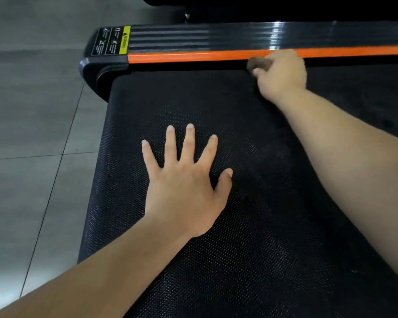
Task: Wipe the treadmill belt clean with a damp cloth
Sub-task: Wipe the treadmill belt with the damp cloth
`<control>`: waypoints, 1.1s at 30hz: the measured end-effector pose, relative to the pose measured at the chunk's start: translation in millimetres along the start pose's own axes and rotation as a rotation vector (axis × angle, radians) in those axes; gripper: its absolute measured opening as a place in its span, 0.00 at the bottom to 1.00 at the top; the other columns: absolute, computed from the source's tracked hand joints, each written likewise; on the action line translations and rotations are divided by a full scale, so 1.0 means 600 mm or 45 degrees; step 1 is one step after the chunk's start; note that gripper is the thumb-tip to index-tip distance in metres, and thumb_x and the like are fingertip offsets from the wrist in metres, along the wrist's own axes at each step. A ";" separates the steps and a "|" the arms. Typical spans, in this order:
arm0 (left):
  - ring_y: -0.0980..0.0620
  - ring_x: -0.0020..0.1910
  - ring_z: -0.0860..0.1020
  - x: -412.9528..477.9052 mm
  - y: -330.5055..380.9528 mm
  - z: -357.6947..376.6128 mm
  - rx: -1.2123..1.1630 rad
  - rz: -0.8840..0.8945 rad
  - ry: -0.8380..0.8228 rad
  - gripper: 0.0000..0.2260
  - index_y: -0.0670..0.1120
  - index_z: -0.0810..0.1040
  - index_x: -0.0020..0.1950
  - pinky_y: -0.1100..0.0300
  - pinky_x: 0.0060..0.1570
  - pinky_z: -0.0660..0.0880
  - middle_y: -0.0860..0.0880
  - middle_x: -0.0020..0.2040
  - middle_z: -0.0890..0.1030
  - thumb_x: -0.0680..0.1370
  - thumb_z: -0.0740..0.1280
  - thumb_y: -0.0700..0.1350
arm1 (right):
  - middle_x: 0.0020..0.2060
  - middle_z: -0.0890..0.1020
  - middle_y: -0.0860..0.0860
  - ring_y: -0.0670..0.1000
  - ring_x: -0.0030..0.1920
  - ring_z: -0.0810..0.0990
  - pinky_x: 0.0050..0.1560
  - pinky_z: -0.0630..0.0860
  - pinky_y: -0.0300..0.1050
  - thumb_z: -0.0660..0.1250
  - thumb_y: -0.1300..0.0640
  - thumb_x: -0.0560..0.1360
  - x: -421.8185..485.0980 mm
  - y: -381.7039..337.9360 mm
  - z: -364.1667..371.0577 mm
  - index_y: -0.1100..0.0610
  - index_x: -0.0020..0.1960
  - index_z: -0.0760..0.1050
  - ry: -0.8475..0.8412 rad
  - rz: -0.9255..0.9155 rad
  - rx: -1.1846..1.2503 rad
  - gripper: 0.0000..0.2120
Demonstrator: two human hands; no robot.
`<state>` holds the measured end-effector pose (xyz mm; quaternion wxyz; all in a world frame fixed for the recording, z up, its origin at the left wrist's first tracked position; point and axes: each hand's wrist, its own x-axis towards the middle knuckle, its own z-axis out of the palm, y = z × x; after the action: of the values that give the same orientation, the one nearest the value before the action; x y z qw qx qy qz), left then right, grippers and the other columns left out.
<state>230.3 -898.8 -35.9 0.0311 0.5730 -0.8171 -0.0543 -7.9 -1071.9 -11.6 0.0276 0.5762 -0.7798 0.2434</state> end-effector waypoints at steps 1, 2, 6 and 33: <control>0.39 0.83 0.39 0.000 0.000 0.000 -0.003 0.000 -0.005 0.33 0.60 0.45 0.84 0.28 0.76 0.40 0.47 0.85 0.45 0.80 0.40 0.69 | 0.50 0.82 0.55 0.60 0.56 0.80 0.56 0.77 0.51 0.70 0.47 0.76 0.001 0.006 0.002 0.54 0.52 0.83 0.038 0.038 0.009 0.12; 0.40 0.83 0.39 0.000 -0.001 0.001 -0.002 -0.002 -0.010 0.33 0.60 0.45 0.84 0.29 0.76 0.40 0.47 0.85 0.45 0.80 0.40 0.69 | 0.51 0.82 0.54 0.58 0.55 0.79 0.56 0.77 0.50 0.70 0.47 0.76 -0.005 0.007 0.005 0.52 0.53 0.84 0.031 -0.029 0.036 0.11; 0.40 0.83 0.40 -0.002 0.000 0.000 -0.003 -0.010 0.003 0.33 0.60 0.45 0.84 0.29 0.76 0.41 0.47 0.85 0.46 0.80 0.39 0.69 | 0.46 0.79 0.54 0.57 0.49 0.77 0.51 0.72 0.49 0.69 0.47 0.77 -0.043 0.043 -0.026 0.49 0.56 0.84 -0.234 -0.408 0.113 0.11; 0.40 0.83 0.39 0.004 0.000 0.000 0.060 -0.043 -0.060 0.34 0.61 0.45 0.83 0.28 0.76 0.40 0.48 0.85 0.45 0.79 0.37 0.70 | 0.49 0.78 0.56 0.55 0.51 0.77 0.56 0.71 0.45 0.72 0.54 0.76 -0.174 0.085 -0.090 0.48 0.61 0.83 -0.337 -0.504 0.200 0.13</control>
<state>229.3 -900.9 -35.8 -0.0025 0.5859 -0.8089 -0.0490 -32.3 -946.3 -15.3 -0.0724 0.7449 -0.6272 0.2156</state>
